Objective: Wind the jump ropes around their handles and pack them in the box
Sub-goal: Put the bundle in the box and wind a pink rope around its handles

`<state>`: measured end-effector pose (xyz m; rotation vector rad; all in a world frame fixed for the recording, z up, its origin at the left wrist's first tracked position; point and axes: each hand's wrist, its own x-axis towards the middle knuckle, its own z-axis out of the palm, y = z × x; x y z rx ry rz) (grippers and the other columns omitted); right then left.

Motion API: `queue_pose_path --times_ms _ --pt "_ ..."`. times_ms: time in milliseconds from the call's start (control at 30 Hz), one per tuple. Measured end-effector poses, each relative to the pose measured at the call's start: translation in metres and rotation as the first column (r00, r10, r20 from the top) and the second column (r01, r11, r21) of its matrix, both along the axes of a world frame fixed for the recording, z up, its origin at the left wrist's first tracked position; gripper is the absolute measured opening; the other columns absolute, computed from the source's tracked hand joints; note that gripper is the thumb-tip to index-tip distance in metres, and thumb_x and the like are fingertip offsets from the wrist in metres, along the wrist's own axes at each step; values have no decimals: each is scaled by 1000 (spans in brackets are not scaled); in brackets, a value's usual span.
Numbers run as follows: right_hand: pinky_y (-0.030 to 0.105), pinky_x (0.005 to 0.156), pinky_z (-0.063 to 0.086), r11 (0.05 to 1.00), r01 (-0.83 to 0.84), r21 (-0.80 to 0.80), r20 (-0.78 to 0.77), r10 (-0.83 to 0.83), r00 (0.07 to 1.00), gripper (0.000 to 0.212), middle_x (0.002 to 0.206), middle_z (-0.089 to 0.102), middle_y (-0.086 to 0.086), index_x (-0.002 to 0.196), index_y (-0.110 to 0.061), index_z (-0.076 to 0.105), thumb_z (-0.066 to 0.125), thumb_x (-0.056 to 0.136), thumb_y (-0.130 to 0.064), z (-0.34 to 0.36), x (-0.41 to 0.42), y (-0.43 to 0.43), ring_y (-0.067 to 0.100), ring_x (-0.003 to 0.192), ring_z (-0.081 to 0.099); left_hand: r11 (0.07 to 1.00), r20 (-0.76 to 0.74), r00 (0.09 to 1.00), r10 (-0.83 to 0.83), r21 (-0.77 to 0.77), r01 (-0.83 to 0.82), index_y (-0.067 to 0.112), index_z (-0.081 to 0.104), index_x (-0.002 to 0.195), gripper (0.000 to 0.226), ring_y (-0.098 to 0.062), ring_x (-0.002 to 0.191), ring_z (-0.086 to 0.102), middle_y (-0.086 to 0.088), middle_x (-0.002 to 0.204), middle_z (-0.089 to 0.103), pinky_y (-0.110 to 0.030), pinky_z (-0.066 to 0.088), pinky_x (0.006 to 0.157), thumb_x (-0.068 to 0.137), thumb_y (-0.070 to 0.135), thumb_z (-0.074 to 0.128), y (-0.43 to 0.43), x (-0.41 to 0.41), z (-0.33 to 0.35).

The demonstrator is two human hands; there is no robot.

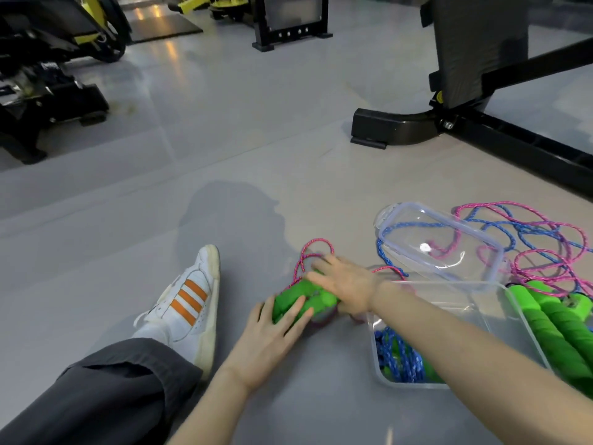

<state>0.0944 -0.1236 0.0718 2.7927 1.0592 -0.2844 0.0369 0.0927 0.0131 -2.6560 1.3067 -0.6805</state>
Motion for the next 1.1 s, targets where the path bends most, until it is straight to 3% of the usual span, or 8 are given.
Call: queue_pose_path --times_ms 200,300,433,600,767,900,1100 --pt "43 84 42 995 99 34 151 -103 983 72 117 43 11 129 -12 41 67 62 -17 101 12 -57 29 102 40 990 214 970 -116 -59 132 18 42 132 50 -42 89 61 -11 136 41 -40 54 68 85 6 34 -49 41 92" --pt "38 79 41 984 140 106 230 -161 960 72 112 45 11 129 -12 44 67 61 -15 139 4 -84 28 96 41 978 349 918 -188 -19 207 18 41 136 44 -41 93 58 -11 139 40 -42 51 74 96 4 28 -66 55 129" --pt "38 83 39 964 199 176 269 -242 932 75 108 43 9 130 -12 42 68 60 -16 176 -17 -106 28 94 42 953 440 846 -301 115 279 17 38 140 49 -46 101 55 -13 142 38 -47 51 82 92 9 36 -76 65 174" --pt "46 84 41 930 251 268 251 -319 914 77 107 40 7 130 -12 40 72 60 -18 201 -42 -125 27 91 42 917 496 772 -398 230 325 21 48 135 46 -44 101 61 -10 136 55 -49 53 84 103 6 20 -95 49 228" --pt "45 88 39 912 259 319 249 -344 905 79 110 41 10 131 -9 40 73 60 -14 221 -61 -138 29 96 42 873 487 728 -483 326 362 14 36 142 46 -48 116 53 -6 145 46 -54 49 89 102 4 16 -103 44 253" --pt "42 89 38 905 240 351 240 -335 911 79 108 41 9 132 -8 39 73 60 -13 224 -71 -144 29 96 42 829 421 716 -557 329 452 9 38 142 47 -48 121 49 -7 147 44 -53 49 92 97 15 48 -104 46 263" --pt "41 85 38 920 201 337 232 -288 929 74 102 38 5 130 -9 43 70 61 -13 215 -68 -153 27 91 40 865 450 739 -501 248 436 15 40 140 44 -42 119 54 0 142 51 -50 49 95 97 20 44 -111 45 235"
